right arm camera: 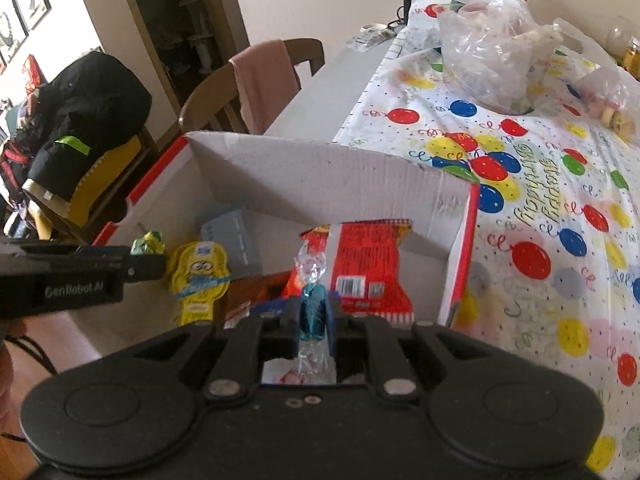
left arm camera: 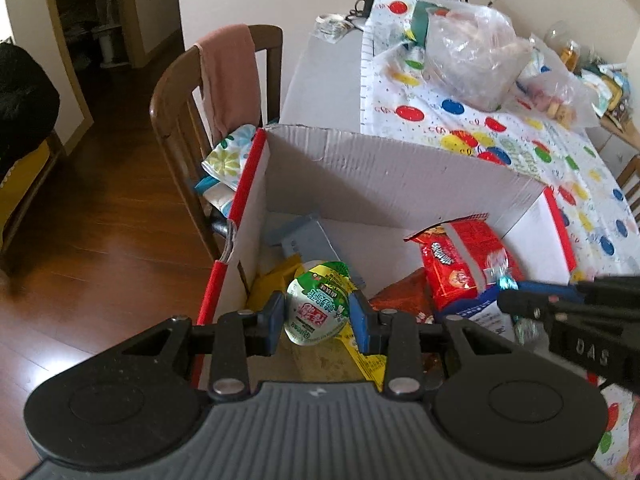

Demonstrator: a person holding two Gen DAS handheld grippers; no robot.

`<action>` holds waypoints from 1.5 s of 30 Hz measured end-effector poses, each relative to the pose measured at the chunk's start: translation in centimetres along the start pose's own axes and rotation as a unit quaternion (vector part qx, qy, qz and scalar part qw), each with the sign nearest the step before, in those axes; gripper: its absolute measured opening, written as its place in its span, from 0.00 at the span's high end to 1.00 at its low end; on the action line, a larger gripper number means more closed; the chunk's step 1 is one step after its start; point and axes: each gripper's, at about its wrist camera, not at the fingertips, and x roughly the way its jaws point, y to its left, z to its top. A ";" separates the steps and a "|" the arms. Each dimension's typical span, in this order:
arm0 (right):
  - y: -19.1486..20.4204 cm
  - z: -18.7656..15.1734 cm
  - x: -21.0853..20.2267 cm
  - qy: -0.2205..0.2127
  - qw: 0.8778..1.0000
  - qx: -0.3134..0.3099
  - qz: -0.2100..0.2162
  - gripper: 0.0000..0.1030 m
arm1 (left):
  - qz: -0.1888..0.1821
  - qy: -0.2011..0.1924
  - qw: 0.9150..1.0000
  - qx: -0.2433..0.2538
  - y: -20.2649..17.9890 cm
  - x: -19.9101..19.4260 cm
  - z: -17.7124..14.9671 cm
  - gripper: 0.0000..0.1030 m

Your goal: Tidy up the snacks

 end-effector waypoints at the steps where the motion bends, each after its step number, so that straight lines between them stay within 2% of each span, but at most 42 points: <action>1: -0.1 0.2 0.3 0.001 1.000 0.001 -0.002 0.89 | 0.000 0.004 1.000 0.002 0.0 0.4 0.1 0.67; 8: -0.9 0.7 2.0 0.020 1.000 0.010 -0.011 0.88 | -0.006 0.035 0.999 0.017 -0.4 2.5 0.0 0.66; 16: -1.0 0.6 2.1 0.022 1.000 0.011 -0.005 0.78 | -0.009 0.045 0.999 0.018 -0.2 3.3 -0.3 0.66; 20: -1.2 0.4 1.7 0.018 1.000 0.012 0.000 0.73 | -0.017 0.043 0.999 0.020 -0.3 3.1 -0.4 0.60; 24: -1.1 0.2 0.7 0.009 1.000 0.007 0.006 0.64 | -0.027 0.032 0.999 0.020 -0.5 2.2 -0.8 0.50; 26: -1.0 0.0 0.0 0.002 1.000 0.000 0.010 0.60 | -0.028 0.022 0.999 0.016 -0.5 1.4 -1.0 0.38; 28: -0.8 -0.2 -0.8 -0.006 1.000 -0.006 0.013 0.55 | -0.027 0.007 1.000 0.012 -0.4 0.5 -1.1 0.33; 30: -0.7 -0.4 -1.7 -0.015 1.000 -0.012 0.017 0.45 | -0.032 -0.003 0.999 0.006 -0.3 -0.3 -1.1 0.33; 33: -0.5 -0.7 -3.0 -0.028 0.999 -0.019 0.024 0.37 | -0.034 -0.019 0.999 -0.002 -0.2 -1.6 -1.4 0.33; 35: -0.5 -0.9 -3.9 -0.035 0.999 -0.021 0.030 0.34 | -0.036 -0.030 0.999 -0.009 -0.1 -2.4 -1.7 0.26; 37: -0.4 -1.1 -4.8 -0.044 0.998 -0.021 0.035 0.31 | -0.042 -0.038 0.998 -0.014 -0.1 -3.2 -2.0 0.25; 39: -0.3 -1.3 -5.8 -0.056 0.998 -0.021 0.036 0.21 | -0.046 -0.046 0.998 -0.019 -0.2 -4.0 -2.3 0.25; 43: -0.5 -1.7 -7.5 -0.077 0.996 -0.020 0.041 0.12 | -0.051 -0.061 0.997 -0.022 -0.6 -5.5 -2.8 0.20; 45: -0.7 -2.0 -8.3 -0.088 0.995 -0.019 0.040 0.04 | -0.053 -0.068 0.996 -0.022 -0.9 -6.1 -3.0 0.19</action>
